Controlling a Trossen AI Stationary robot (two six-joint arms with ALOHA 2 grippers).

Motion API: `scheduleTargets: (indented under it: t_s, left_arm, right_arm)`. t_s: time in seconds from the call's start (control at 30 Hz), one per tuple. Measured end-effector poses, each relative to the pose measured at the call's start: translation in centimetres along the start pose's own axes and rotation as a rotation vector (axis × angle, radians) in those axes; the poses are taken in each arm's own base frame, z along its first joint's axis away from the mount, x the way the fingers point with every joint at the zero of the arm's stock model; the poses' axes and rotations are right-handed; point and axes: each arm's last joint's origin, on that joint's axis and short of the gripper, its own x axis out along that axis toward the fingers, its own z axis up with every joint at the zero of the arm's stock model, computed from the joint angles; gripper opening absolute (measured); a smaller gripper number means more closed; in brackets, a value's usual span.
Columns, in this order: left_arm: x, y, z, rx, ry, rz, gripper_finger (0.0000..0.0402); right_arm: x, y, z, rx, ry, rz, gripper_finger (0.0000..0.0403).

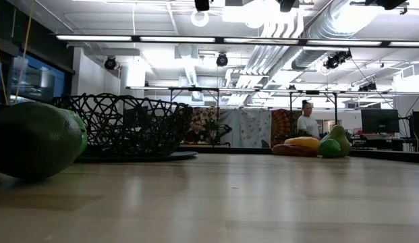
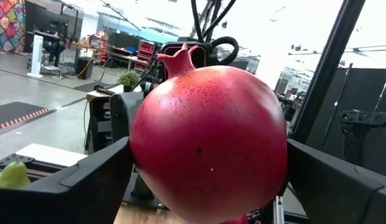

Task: Build produce basket
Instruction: Put the top pomegranate into the wire basket

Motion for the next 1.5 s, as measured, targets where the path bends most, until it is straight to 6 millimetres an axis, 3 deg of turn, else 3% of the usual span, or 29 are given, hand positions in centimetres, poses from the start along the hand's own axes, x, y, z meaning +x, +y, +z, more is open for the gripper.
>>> scheduleTargets:
  t_s: [0.2, 0.97, 1.2, 1.5]
  left_arm:
    - [0.0, 0.0, -0.03, -0.007, 0.004, -0.003, 0.0351]
    - [0.01, -0.02, -0.06, -0.003, 0.006, -0.006, 0.0347]
    - [0.04, -0.01, -0.14, 0.001, 0.008, -0.007, 0.0347]
    - [0.03, 0.02, -0.12, 0.011, 0.009, -0.001, 0.0347]
  right_arm:
    - [0.01, -0.03, -0.02, 0.027, 0.003, -0.003, 0.0337]
    - [-0.01, -0.03, -0.01, 0.031, 0.005, 0.006, 0.034]
    - [0.01, -0.08, -0.07, 0.042, 0.009, -0.006, 0.0391]
    - [-0.55, 0.04, 0.61, -0.025, 0.002, -0.014, 0.0394]
